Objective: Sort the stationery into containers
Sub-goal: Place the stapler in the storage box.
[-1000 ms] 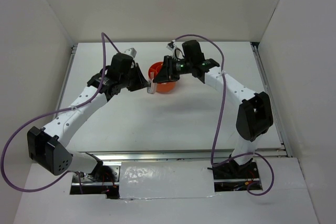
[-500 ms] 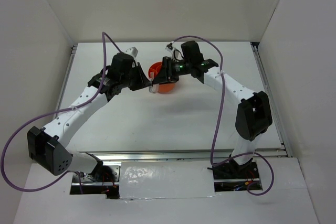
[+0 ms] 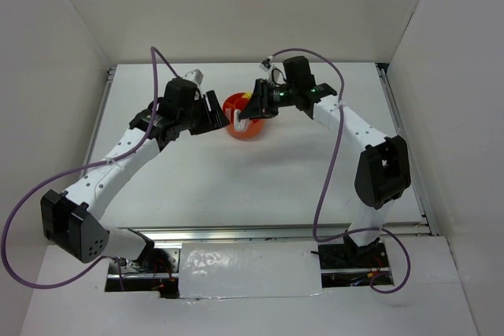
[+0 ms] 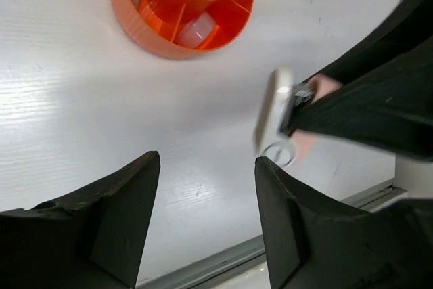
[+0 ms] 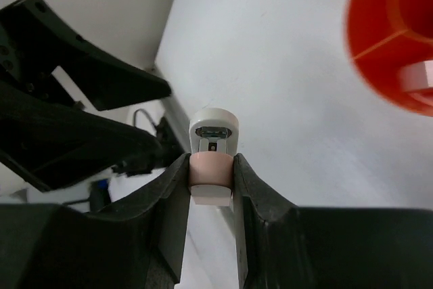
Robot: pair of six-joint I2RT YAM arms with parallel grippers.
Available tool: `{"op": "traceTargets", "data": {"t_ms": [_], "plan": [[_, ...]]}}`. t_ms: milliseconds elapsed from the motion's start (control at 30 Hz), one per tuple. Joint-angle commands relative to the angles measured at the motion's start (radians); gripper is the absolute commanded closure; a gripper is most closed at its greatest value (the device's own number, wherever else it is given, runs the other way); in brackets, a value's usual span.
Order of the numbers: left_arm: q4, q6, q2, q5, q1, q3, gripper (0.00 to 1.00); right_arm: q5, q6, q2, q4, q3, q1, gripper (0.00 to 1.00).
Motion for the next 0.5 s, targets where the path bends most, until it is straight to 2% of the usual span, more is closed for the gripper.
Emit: {"op": "traceTargets", "data": {"t_ms": [0, 133, 233, 367, 467], "plan": [[0.023, 0.064, -0.027, -0.011, 0.062, 0.003, 0.30, 0.073, -0.129, -0.055, -0.056, 0.085, -0.094, 1.00], [0.073, 0.128, -0.061, -0.059, 0.125, -0.059, 0.31, 0.286, -0.206, -0.075, -0.050, 0.095, -0.173, 1.00], [0.112, 0.160, -0.056, -0.086, 0.156, -0.071, 0.33, 0.519, -0.250, -0.052, 0.008, 0.114, -0.193, 1.00], [0.112, 0.179, -0.038, -0.108, 0.170, -0.053, 0.33, 0.617, -0.269, 0.047, 0.064, 0.174, -0.193, 1.00], [0.119, 0.185, -0.027, -0.109, 0.184, -0.047, 0.33, 0.612, -0.249, 0.119, 0.113, 0.214, -0.191, 1.00]]}}
